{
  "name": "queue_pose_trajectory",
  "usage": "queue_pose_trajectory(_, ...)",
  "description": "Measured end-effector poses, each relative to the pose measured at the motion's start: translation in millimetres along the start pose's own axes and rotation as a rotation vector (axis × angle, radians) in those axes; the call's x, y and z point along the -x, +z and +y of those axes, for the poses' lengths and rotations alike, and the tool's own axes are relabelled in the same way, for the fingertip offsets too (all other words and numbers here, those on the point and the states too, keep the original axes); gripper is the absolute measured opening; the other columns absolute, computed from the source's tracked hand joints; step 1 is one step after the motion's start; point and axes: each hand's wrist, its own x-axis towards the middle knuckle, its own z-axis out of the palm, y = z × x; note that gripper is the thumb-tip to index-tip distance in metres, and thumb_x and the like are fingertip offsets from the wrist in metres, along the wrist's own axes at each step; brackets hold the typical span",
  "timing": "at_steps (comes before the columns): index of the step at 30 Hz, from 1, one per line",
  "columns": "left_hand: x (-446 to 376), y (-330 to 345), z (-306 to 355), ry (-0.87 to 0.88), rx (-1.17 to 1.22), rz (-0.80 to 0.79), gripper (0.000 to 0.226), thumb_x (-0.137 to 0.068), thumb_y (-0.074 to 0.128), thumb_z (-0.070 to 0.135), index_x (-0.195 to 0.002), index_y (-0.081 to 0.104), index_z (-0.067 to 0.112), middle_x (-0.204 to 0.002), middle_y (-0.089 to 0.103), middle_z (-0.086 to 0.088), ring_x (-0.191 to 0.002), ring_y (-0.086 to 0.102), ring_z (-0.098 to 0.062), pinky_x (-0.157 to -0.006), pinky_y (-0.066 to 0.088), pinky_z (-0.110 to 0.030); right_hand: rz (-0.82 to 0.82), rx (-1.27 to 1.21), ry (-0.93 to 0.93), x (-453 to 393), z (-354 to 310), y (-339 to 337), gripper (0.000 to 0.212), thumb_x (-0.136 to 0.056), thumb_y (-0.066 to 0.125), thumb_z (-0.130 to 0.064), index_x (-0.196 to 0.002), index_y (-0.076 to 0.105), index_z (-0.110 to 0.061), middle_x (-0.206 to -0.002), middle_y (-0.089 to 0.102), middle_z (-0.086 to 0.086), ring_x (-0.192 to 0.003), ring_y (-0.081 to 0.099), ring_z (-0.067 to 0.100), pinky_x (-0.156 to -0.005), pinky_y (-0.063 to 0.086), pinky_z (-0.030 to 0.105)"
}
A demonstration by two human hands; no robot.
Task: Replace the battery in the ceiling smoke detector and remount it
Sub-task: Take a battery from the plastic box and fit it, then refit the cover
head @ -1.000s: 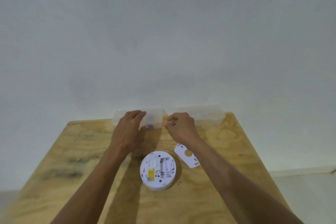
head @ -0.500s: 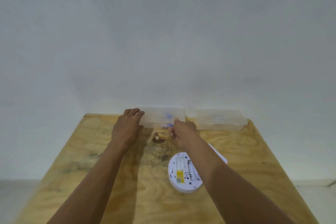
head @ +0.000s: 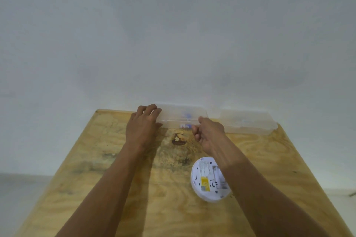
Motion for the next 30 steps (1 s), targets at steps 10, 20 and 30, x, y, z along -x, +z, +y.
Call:
queue_pose_trajectory(10, -7.8, -5.3, -9.3, 0.025, 0.034, -0.028, 0.048, -0.088, 0.071, 0.031, -0.134, 0.060, 0.022, -0.138, 0.058, 0.005, -0.127, 0.048, -0.026, -0.096, 0.042, -0.042, -0.197, 0.038, 0.071, 7.3, 24.8, 64.4, 0.023, -0.097, 0.061, -0.020, -0.100, 0.065, 0.002, -0.059, 0.066, 0.008, -0.040, 0.050, 0.010, -0.036, 0.039, 0.019)
queue_pose_trajectory(20, -9.7, -5.1, -10.7, 0.035, 0.000, -0.009, 0.058, -0.084, 0.076, 0.033, -0.138, 0.055, 0.023, -0.140, 0.056, 0.004, -0.125, 0.049, -0.026, -0.096, 0.042, -0.042, -0.228, 0.176, 0.029, 4.8, 8.3, 67.9, 0.025, -0.096, 0.062, -0.023, -0.091, 0.069, 0.001, -0.051, 0.060, 0.002, -0.040, 0.043, 0.011, -0.035, 0.031, 0.022)
queue_pose_trajectory(30, -6.0, -5.0, -1.3, 0.022, 0.022, 0.038, 0.099, -0.077, 0.084, 0.024, -0.152, 0.018, 0.026, -0.162, 0.024, -0.013, -0.132, 0.048, -0.034, -0.094, 0.050, -0.044, -0.378, 1.024, -0.528, -15.1, -59.2, 40.1, 0.031, -0.090, 0.055, 0.001, -0.117, 0.070, -0.007, -0.118, 0.070, 0.009, -0.104, 0.068, 0.022, -0.089, 0.055, 0.032)
